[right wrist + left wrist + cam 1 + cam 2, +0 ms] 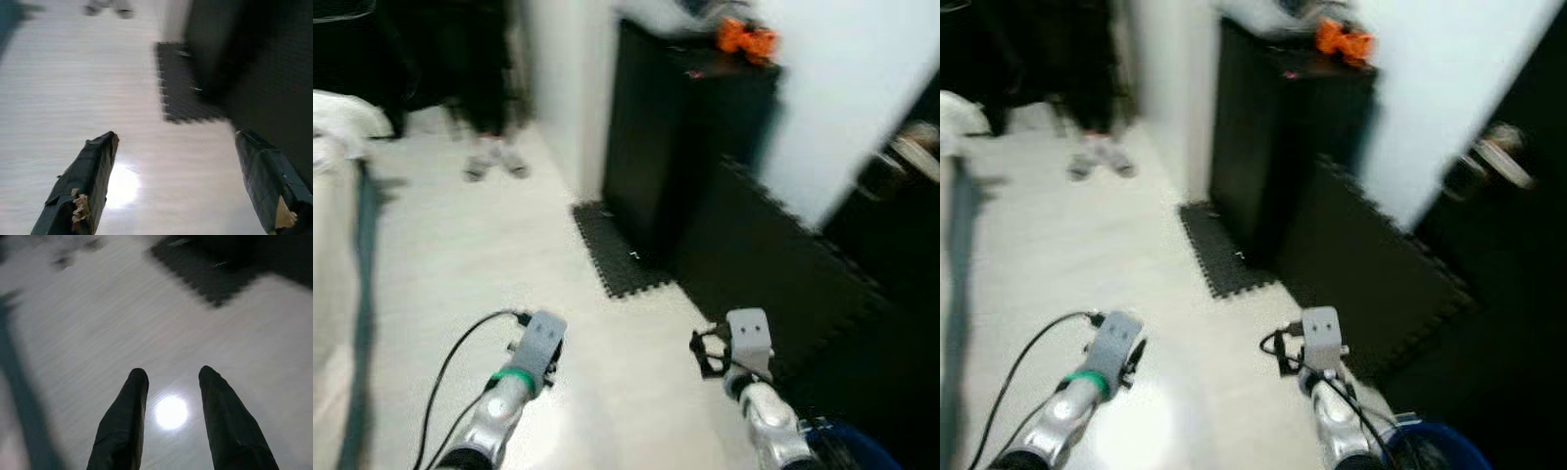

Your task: Clean up the room

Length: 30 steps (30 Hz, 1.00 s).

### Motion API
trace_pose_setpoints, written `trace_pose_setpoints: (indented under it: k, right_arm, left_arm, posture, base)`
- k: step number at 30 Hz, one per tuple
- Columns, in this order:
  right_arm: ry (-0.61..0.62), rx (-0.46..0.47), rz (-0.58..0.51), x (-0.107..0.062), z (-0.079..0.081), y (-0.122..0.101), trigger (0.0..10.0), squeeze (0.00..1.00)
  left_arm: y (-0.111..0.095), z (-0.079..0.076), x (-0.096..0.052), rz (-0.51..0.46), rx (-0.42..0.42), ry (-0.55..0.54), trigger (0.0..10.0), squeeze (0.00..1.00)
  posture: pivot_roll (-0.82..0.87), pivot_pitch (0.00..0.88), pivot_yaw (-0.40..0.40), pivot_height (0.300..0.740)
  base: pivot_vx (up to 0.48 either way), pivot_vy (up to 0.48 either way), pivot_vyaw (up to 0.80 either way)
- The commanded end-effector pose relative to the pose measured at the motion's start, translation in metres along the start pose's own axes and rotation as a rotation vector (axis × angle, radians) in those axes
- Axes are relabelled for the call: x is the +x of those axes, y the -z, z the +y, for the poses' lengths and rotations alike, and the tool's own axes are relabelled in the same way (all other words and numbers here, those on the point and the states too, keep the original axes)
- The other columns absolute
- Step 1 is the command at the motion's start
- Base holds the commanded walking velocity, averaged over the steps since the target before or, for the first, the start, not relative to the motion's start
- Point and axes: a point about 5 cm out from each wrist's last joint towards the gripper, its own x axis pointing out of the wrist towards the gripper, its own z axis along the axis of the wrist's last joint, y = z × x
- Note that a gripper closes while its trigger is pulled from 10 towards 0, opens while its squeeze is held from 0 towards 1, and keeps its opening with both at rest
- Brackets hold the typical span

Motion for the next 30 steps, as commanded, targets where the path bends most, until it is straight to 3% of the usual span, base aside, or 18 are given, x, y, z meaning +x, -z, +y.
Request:
trace_pose_setpoints:
  k: [1,18,30]
  right_arm:
    - [0.049,0.001,0.033,-0.007,-0.016,0.009,10.0,0.0]
    - [0.033,0.003,0.032,-0.008,-0.014,0.009,10.0,0.0]
    - [0.085,0.073,0.06,-0.014,-0.024,0.017,10.0,0.0]
  left_arm:
    - [-0.002,-0.015,0.0,-0.007,-0.001,0.04,10.0,0.0]
    - [0.0,-0.014,-0.001,-0.004,0.011,0.037,10.0,0.0]
    - [-0.007,-0.021,0.002,-0.023,0.017,0.066,10.0,0.0]
  posture:
    - [0.06,0.062,-0.026,0.74]
    - [0.06,0.064,-0.023,0.74]
    - [0.04,0.058,-0.018,0.74]
  base:
    - [0.472,0.0,0.77]
    - [0.469,0.0,0.73]
    - [0.466,0.0,0.0]
